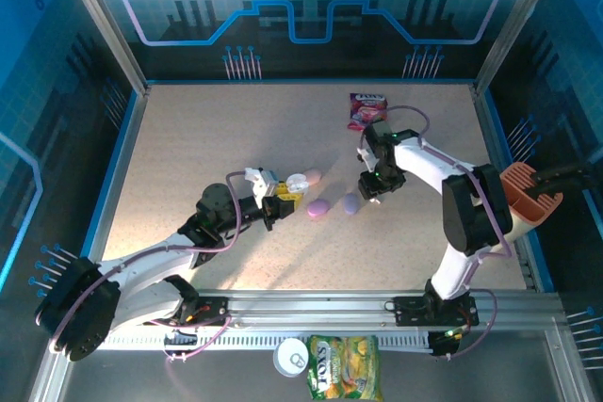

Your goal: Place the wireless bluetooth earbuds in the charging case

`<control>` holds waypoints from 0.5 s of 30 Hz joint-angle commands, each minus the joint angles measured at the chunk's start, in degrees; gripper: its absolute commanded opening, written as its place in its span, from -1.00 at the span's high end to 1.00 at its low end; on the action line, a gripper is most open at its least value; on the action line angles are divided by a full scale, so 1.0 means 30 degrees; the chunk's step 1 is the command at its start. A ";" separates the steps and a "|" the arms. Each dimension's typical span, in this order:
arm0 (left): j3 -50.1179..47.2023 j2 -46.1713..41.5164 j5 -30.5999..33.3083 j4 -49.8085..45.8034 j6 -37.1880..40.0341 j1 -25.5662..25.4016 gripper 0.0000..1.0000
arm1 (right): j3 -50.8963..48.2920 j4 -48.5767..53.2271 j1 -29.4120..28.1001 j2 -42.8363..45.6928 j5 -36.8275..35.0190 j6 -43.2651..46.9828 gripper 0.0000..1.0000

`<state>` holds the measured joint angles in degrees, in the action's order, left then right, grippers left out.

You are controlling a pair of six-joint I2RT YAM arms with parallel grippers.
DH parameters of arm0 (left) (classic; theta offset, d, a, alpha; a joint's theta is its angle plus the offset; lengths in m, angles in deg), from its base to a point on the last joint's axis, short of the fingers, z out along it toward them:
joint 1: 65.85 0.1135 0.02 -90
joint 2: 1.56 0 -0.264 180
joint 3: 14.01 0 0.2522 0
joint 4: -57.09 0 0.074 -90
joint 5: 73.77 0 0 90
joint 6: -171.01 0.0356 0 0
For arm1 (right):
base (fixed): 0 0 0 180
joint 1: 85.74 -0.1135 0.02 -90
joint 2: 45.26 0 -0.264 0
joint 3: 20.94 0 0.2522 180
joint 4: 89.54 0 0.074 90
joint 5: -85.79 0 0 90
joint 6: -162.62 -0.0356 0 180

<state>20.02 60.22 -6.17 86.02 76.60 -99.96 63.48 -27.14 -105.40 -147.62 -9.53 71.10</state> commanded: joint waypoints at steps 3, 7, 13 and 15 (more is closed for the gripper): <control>-0.0162 -0.0351 -0.0373 0.0374 0.0141 0.0117 0.64 | 0.1960 0.2651 -0.0302 -0.2047 -0.0312 0.1741 -0.05; -0.0154 -0.0391 -0.0388 0.0297 0.0140 0.0091 0.64 | 0.2934 0.3006 -0.0302 -0.3171 -0.0742 0.2072 0.01; -0.0222 -0.0583 -0.0325 0.0176 0.0060 0.0118 0.64 | 0.3662 0.3525 -0.0351 -0.4481 -0.0384 0.2268 0.12; -0.0267 -0.0639 -0.0270 0.0168 0.0007 0.0098 0.64 | 0.3679 0.3560 -0.0405 -0.4765 -0.0202 0.2298 0.16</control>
<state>20.02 59.59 -6.17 85.87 76.60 -99.96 73.16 -19.58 -105.73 -160.41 -11.04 76.83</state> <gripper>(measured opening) 0.203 0.425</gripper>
